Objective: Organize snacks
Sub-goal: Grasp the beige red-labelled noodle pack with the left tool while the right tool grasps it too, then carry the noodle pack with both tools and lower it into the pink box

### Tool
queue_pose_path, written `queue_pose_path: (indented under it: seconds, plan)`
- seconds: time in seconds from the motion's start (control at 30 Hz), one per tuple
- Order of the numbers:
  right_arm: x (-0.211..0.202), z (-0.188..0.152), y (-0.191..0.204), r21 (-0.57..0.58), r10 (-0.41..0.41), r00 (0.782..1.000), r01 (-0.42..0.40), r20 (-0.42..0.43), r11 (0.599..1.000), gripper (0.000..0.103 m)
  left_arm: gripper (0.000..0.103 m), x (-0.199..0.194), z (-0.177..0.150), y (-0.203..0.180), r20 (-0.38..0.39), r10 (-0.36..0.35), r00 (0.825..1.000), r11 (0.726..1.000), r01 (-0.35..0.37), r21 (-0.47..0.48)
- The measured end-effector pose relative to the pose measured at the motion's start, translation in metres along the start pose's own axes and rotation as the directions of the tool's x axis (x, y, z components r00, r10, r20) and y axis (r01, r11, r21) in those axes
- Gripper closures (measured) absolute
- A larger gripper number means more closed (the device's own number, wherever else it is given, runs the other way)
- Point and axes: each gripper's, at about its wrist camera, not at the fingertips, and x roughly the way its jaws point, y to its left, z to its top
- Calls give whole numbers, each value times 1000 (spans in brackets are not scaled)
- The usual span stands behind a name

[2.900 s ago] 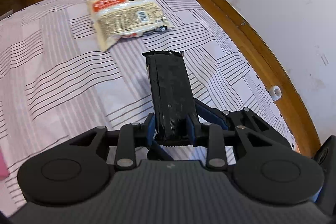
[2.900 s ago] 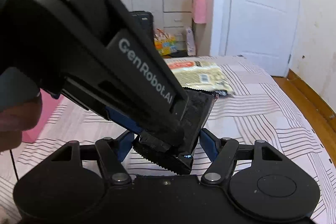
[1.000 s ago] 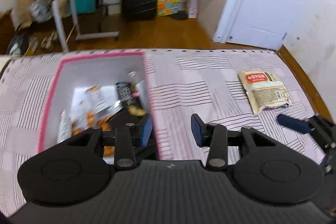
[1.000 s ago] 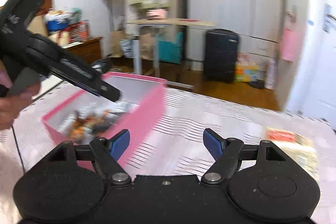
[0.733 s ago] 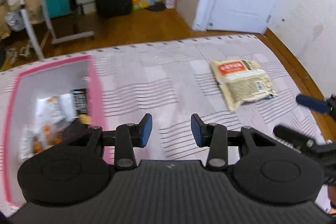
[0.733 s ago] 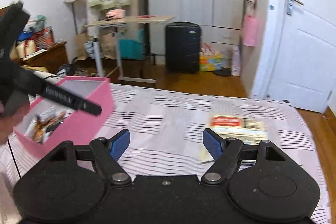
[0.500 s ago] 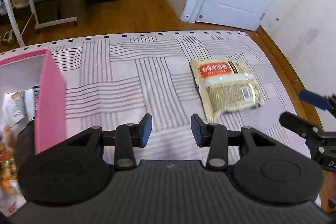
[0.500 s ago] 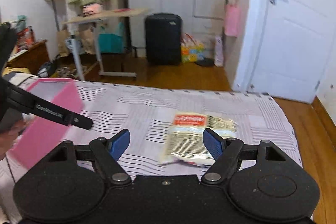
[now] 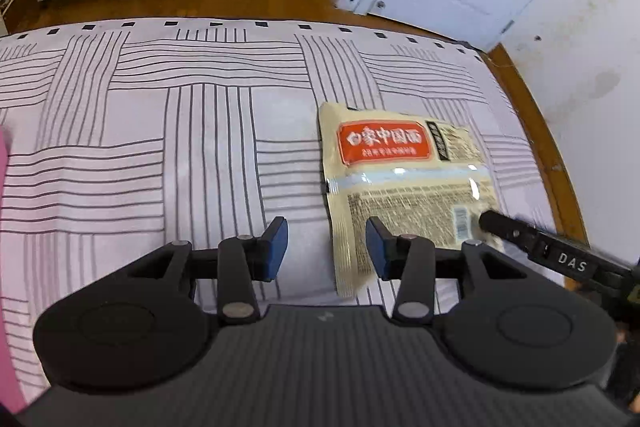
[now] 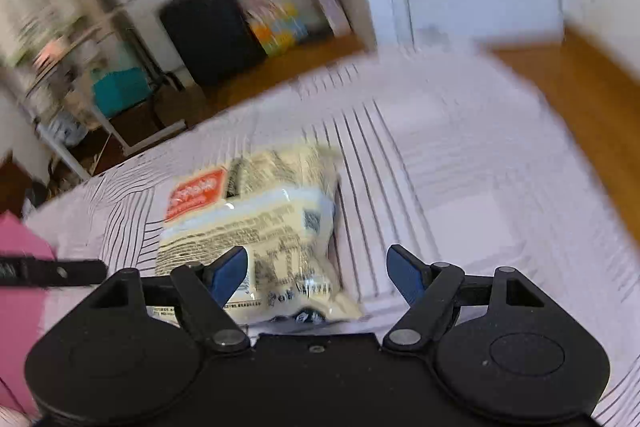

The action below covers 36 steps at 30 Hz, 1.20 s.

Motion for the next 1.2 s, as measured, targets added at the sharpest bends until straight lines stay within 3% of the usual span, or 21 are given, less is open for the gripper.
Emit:
queue_pose_path:
  seconds: [0.07, 0.17, 0.2, 0.33, 0.4, 0.53, 0.63, 0.8, 0.97, 1.1, 1.2]
  plan:
    - [9, -4, 1, 13, 39, 999, -39, 6, 999, 22, 61, 13, 2, -1, -2, -15, 1000, 1000, 15, -18]
    - [22, -7, 12, -47, 32, 999, -32, 8, 998, 21, 59, 26, 5, 0, -1, -70, 998, 996, 70, -61]
    - [25, -8, 13, -58, 46, 999, -45, 11, 997, 17, 58, 30, 6, -1, 1, -97, 995, 993, 97, -73]
    - [36, -11, 13, -35, 79, 997, -78, 7, 996, 11, 58, 53, 1, 8, -25, -218, 976, 959, 210, -189]
    - [35, -12, 13, -44, 89, 996, -88, 8, 995, 11, 57, 57, -2, 8, -21, -221, 975, 960, 213, -182]
    - [33, -17, 29, -149, 131, 988, -142, -79, 979, 12, 58, 57, -6, 3, -25, -262, 965, 957, 256, -137]
    - [32, -26, 42, -249, 96, 991, -116, -94, 961, 11, 57, 59, -6, -7, -40, -249, 968, 968, 247, -54]
    - [40, -29, 44, -246, 91, 994, -103, -60, 964, 2, 57, 64, -2, -12, -52, -243, 969, 969, 240, -66]
    - [33, -35, 58, -239, 46, 999, -46, -2, 970, 8, 56, 59, -3, -18, -71, -232, 970, 973, 231, -24]
    - [18, -42, 73, -280, 23, 1000, -21, 3, 960, 9, 55, 45, -10, -25, -79, -191, 978, 981, 193, 20]
    - [7, -48, 77, -227, 32, 999, -37, -23, 973, 9, 55, 31, -16, -28, -102, -172, 980, 983, 177, 47]
